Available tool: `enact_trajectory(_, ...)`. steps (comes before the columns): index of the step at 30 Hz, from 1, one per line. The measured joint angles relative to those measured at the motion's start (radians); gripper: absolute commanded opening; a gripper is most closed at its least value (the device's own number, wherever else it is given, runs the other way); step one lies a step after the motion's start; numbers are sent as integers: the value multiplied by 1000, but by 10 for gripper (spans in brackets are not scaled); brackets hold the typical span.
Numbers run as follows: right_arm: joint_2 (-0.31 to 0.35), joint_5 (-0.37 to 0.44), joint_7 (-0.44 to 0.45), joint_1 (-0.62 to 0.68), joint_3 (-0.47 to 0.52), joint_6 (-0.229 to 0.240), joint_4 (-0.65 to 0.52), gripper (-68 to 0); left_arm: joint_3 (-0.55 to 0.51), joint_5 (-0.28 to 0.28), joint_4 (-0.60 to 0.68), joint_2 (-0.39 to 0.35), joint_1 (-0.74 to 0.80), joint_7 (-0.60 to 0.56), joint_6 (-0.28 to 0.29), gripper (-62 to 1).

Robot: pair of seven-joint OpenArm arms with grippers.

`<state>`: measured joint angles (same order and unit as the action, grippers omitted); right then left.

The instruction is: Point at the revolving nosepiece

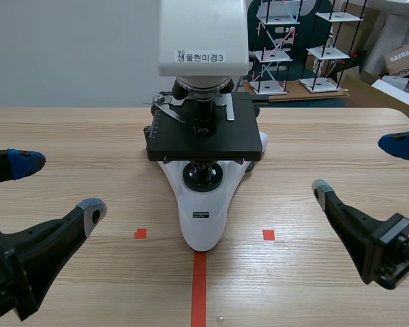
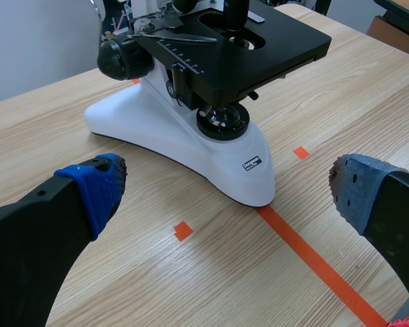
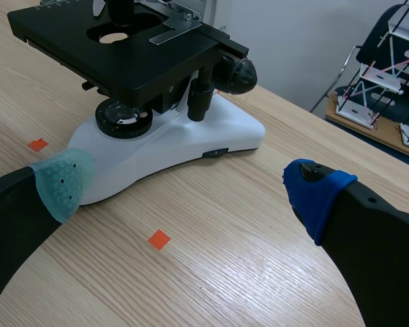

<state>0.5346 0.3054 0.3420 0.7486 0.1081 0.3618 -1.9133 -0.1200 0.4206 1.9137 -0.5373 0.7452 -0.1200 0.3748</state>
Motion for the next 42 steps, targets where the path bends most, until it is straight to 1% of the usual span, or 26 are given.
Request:
enact_trajectory(24, 0, 0, 0, 0, 0, 0, 0, -73, 0, 0, 0, 0, 0, 0, 0, 14)
enact_trajectory(25, 0, 0, 0, 0, 0, 0, 0, -89, 0, 0, 0, 0, 0, 0, 0, 14)
enact_trajectory(26, 0, 0, 1, 0, 0, 0, 0, -119, 0, 0, 0, 0, 0, 0, 0, 14)
enact_trajectory(32, 0, 0, 5, -6, 0, 0, 0, -355, 0, 0, 0, 0, 0, 0, 0, 14)
enact_trajectory(34, 0, 0, 5, -25, -5, 0, 0, -445, 0, 0, 0, 0, 0, 0, 0, 14)
enact_trajectory(35, 0, 0, 5, -41, -14, -3, 0, -501, 0, 0, 0, 0, 0, 0, 0, 14)
enact_trajectory(38, 0, 0, 7, -100, -64, -2, 5, -641, 0, 0, 0, 0, 0, 0, 0, 14)
enact_trajectory(39, 0, 0, 10, -121, -84, -2, 13, -662, 0, 0, 0, 0, 0, 0, 0, 14)
enact_trajectory(42, 0, -19, 8, -186, -135, 0, 50, -663, 0, 0, 0, 0, 0, 0, 0, 14)
